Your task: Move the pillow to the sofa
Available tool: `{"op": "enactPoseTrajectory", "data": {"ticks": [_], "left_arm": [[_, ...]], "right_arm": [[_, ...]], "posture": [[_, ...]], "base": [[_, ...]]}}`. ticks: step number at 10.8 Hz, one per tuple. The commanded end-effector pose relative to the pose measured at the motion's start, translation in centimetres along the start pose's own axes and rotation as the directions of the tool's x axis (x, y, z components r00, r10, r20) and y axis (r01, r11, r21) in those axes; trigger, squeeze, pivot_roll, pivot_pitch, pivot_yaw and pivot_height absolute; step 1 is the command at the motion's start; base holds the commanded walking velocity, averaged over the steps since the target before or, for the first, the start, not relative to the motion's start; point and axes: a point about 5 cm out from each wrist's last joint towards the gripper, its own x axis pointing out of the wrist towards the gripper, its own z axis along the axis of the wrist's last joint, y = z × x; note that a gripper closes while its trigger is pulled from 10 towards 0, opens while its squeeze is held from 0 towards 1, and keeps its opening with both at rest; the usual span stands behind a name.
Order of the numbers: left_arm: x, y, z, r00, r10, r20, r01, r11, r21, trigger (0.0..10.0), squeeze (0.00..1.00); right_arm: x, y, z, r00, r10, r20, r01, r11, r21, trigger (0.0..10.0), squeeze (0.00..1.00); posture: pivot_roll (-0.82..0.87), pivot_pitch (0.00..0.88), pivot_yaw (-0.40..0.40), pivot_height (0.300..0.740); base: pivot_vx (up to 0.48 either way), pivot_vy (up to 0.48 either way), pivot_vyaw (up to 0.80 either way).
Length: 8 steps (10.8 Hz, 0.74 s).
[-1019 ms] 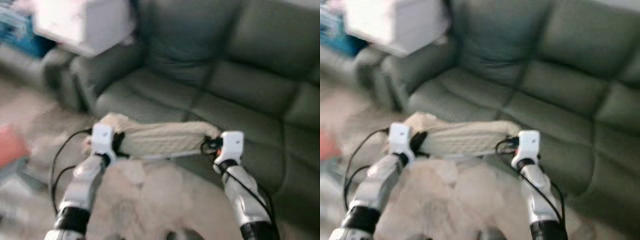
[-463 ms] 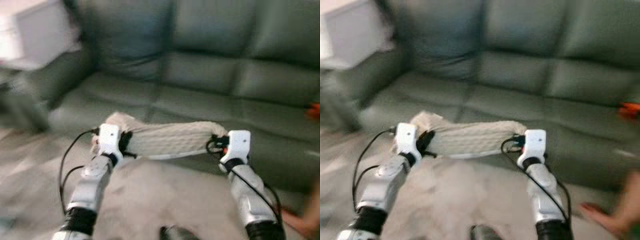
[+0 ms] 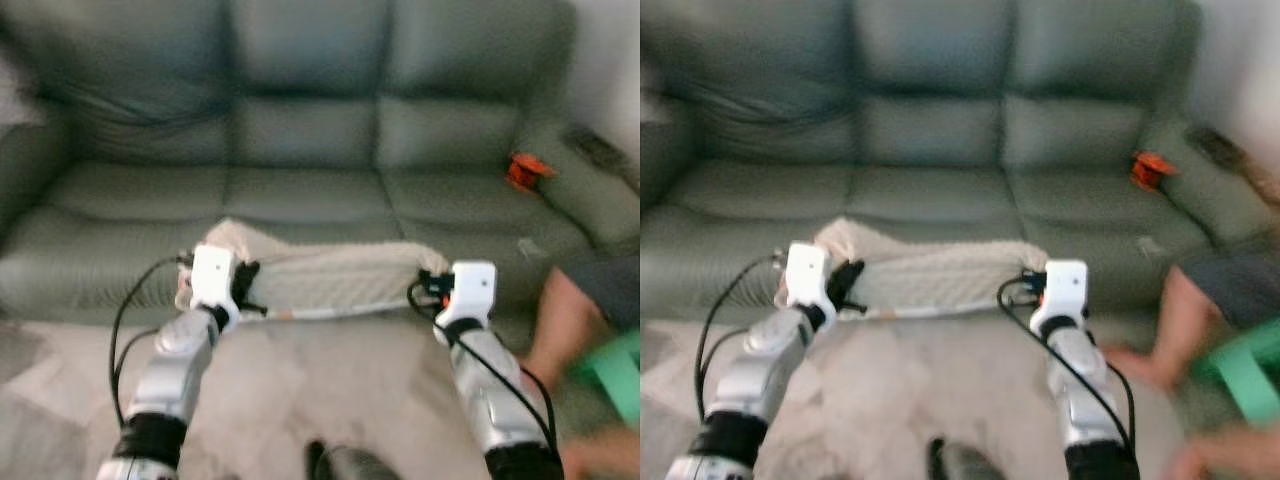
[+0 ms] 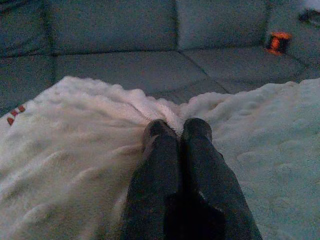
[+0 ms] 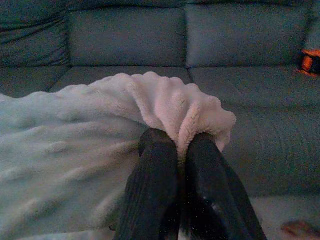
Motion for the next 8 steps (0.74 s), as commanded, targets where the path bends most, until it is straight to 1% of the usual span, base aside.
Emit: {"op": "enactPoseTrajectory", "data": {"ticks": [1,5,6,8], "left_arm": [[0.1,-0.21,0.64,1.0,-0.01,0.029,0.01,1.0,0.003,10.0,0.0],[0.07,-0.25,0.62,1.0,-0.004,0.03,0.004,1.0,0.001,10.0,0.0],[0.08,-0.42,0.54,1.0,-0.009,0.028,0.009,1.0,0.0,10.0,0.0],[0.09,-0.88,0.64,0.999,-0.031,0.044,0.032,0.999,-0.01,10.0,0.0]], "right_arm": [[0.04,-0.42,0.56,1.0,-0.018,0.023,0.018,1.0,-0.006,10.0,0.0],[0.3,-0.17,0.66,1.0,-0.012,0.028,0.013,1.0,-0.004,10.0,0.0],[0.26,-0.2,0.63,0.999,-0.014,0.032,0.013,1.0,0.005,10.0,0.0],[0.15,0.1,0.81,0.999,0.007,0.052,-0.008,1.0,0.013,10.0,0.0]], "posture": [[-0.04,0.0,-0.016,0.74],[-0.04,0.0,-0.014,0.74],[-0.04,0.0,-0.014,0.74],[-0.04,0.0,-0.01,0.74]], "base": [[0.0,0.0,-0.8],[0.0,0.0,-0.8],[0.0,0.0,-0.46],[0.0,0.0,0.0]]}}
